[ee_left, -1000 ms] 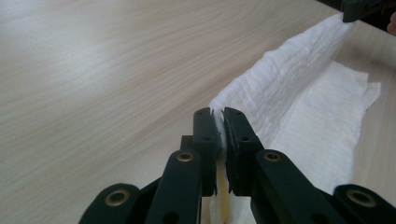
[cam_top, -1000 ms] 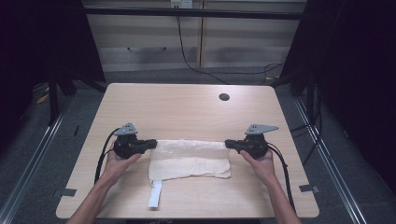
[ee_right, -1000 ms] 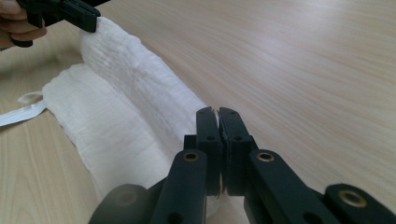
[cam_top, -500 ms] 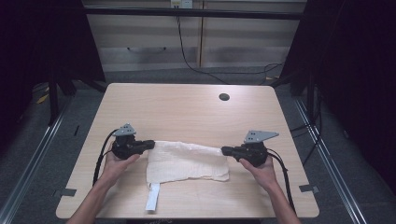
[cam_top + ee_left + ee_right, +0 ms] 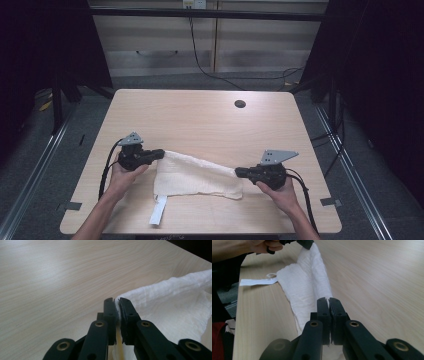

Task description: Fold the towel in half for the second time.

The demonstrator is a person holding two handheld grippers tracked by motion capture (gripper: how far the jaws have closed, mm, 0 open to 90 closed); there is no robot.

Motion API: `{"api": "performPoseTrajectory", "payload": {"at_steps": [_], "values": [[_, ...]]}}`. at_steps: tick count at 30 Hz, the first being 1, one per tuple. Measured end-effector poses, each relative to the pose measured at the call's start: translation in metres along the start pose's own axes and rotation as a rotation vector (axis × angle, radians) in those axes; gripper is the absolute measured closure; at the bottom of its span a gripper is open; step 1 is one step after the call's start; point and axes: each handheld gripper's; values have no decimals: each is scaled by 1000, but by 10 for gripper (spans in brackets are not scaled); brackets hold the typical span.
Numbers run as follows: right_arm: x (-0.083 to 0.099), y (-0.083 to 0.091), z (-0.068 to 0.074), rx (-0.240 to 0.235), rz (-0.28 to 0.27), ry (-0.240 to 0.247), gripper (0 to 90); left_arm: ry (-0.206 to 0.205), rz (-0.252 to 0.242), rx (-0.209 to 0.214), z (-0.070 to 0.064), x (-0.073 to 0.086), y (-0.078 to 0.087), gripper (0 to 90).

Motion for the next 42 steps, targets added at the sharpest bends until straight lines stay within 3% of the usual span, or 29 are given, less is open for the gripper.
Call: {"api": "performPoseTrajectory", "payload": {"at_steps": [8, 15, 25, 26, 30, 32, 38, 42], "values": [[10, 2, 12, -50, 29, -25, 880, 14, 6, -4, 0, 0, 0, 850], [28, -5, 25, -88, 139, -28, 879, 4, 8, 9, -4, 0, -2, 849], [43, -23, 19, -130, 256, -93, 882, -10, 0, 11, -7, -2, -5, 848], [42, -23, 18, -116, 259, -82, 883, 6, -11, 16, -7, -4, -5, 848], [39, -21, 10, -56, 272, -70, 885, -13, -43, 37, -15, -17, -8, 847], [39, -19, 4, -13, 270, -66, 885, -42, -46, 57, -21, -23, -8, 845], [39, -10, -24, 81, 256, -130, 886, -105, -96, 94, -42, -44, -10, 845], [40, -9, -25, 98, 247, -133, 886, -159, -62, 113, -51, -42, -10, 845]]}}
Point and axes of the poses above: each handheld gripper's, and its own axes: y roughly backward along the jaws, x roughly out of its underside, z roughly to its left, and after that the axes turned 10 degrees about -z, right-handed
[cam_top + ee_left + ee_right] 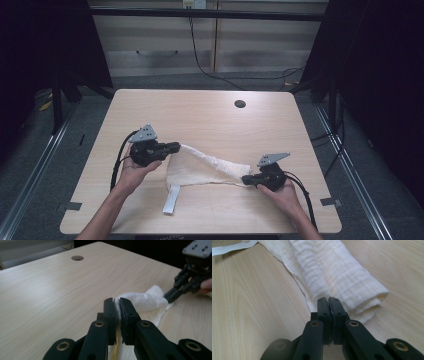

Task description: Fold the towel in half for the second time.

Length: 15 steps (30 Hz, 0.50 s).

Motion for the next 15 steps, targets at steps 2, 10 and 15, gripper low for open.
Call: {"api": "performPoseTrajectory", "payload": {"at_steps": [2, 10, 15], "values": [[1, 0, 4, 18, -4, 5, 886, -14, 26, 12, -4, 6, 3, 845], [4, 1, 4, 24, -19, -3, 886, -30, 116, 34, -17, 34, 15, 845], [3, 1, 5, 27, -16, 4, 887, -18, 151, 45, -21, 48, 24, 844]]}}
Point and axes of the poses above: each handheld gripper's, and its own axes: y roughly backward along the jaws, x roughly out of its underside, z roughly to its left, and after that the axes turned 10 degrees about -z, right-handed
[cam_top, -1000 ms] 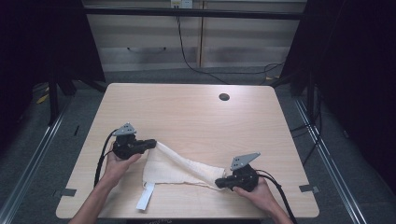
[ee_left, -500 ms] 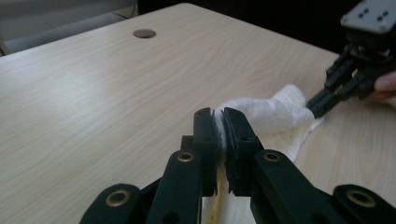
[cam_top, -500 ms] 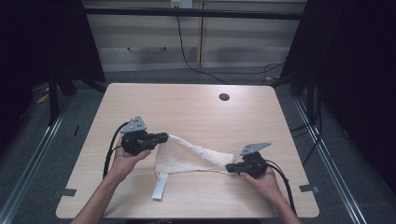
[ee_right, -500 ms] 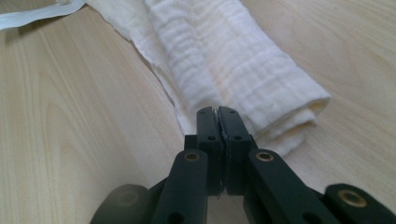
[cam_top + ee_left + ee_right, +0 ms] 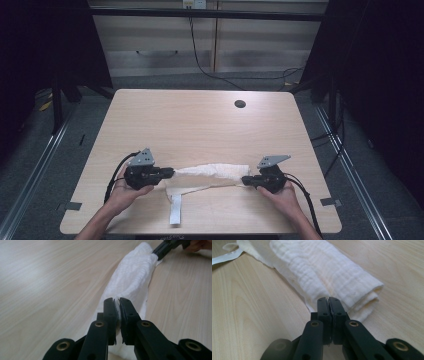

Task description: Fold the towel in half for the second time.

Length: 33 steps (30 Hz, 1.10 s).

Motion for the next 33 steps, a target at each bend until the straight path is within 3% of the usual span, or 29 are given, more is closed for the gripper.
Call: {"api": "performPoseTrajectory", "payload": {"at_steps": [2, 5, 9, 13, 16, 18, 23, 27, 29, 31, 33], "values": [[0, 0, 1, 2, 0, 9, 886, 14, -4, 27, -7, 3, 2, 844], [-1, 0, 3, 17, 8, 21, 887, -24, 40, 61, -23, 9, 0, 843], [-1, 0, 4, 16, 8, 18, 887, -13, 91, 101, -30, 24, -6, 842], [-1, -1, 4, 19, 8, 29, 887, -29, 139, 121, -33, 33, -10, 843], [-3, -1, 3, 19, 19, 45, 887, -84, 139, 63, -34, 36, -9, 845], [-5, 1, 2, 48, 36, 62, 886, -73, 135, 59, -33, 37, -9, 846], [-5, 4, 3, 77, 44, 90, 886, -78, 127, -10, -21, 34, -13, 847], [-3, 9, 5, 81, 0, 63, 885, -71, 116, -64, -12, 33, -17, 847], [-3, 14, 6, 82, -33, 70, 884, -37, 98, -56, -5, 33, -18, 847], [-2, 15, 10, 79, -29, 86, 883, 15, 81, -57, 4, 34, -19, 847], [2, 13, 15, 80, -10, 108, 883, 34, 65, -60, 10, 34, -20, 847]]}}
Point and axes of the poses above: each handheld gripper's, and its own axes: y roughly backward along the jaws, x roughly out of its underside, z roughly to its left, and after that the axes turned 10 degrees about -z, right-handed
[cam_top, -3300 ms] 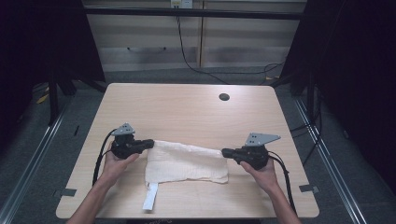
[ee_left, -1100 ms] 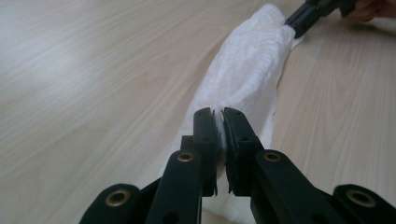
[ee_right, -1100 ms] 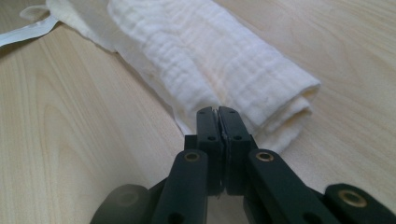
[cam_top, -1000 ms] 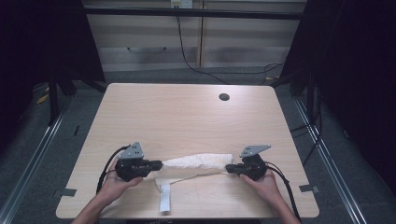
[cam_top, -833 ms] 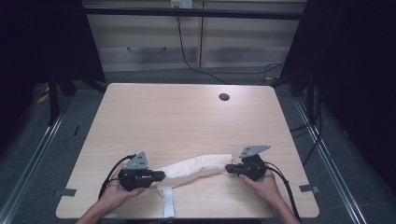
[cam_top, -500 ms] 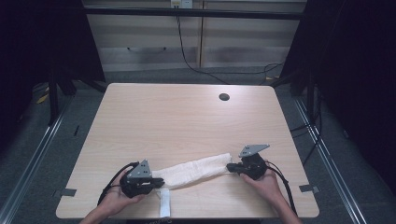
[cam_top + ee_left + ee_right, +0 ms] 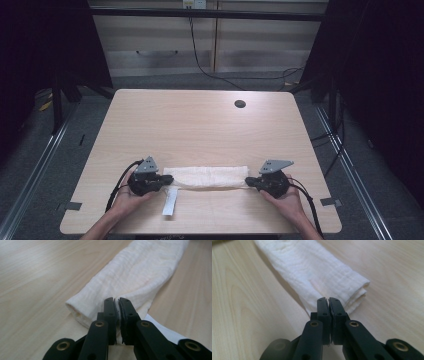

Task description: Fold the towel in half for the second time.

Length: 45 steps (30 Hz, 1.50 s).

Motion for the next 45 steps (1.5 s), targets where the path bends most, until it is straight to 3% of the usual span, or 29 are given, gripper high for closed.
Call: {"api": "performPoseTrajectory", "payload": {"at_steps": [4, 9, 11, 15, 18, 20, 25, 29, 32, 33, 40, 41, 45], "values": [[3, -2, 1, -7, 6, -7, 883, -30, 13, -30, 1, -4, -5, 847], [-1, -9, -9, 30, 5, -33, 883, -23, -19, -74, 10, -7, -13, 847], [-3, -12, -12, 46, 6, -36, 882, -46, -21, -92, 10, -7, -14, 846], [-9, -20, -18, 69, 11, -45, 880, -12, -25, -100, 18, -9, -16, 845], [-10, -21, -19, 80, 11, -45, 863, 10, -33, -68, 19, -10, -16, 817], [-11, -20, -18, 89, 8, -33, 803, 16, -37, -37, 17, -10, -12, 770], [-10, -15, -17, 83, 9, -64, 674, 24, -39, -24, 13, -11, 0, 620], [-12, -8, -15, 51, -39, -82, 618, 37, -40, 6, 9, -11, 8, 552], [-16, 0, -13, 29, -90, -106, 575, 45, -53, 5, 6, -14, 17, 484], [-17, 3, -13, 26, -104, -111, 561, 57, -61, -14, 5, -15, 21, 459], [-21, 39, -11, 62, -191, -154, 450, 124, -87, -82, 9, -13, 56, 336], [-20, 45, -11, 73, -194, -168, 419, 131, -91, -76, 9, -12, 60, 319], [-10, 60, -13, 135, -190, -183, 372, 117, -87, -88, 4, -8, 72, 293]]}}
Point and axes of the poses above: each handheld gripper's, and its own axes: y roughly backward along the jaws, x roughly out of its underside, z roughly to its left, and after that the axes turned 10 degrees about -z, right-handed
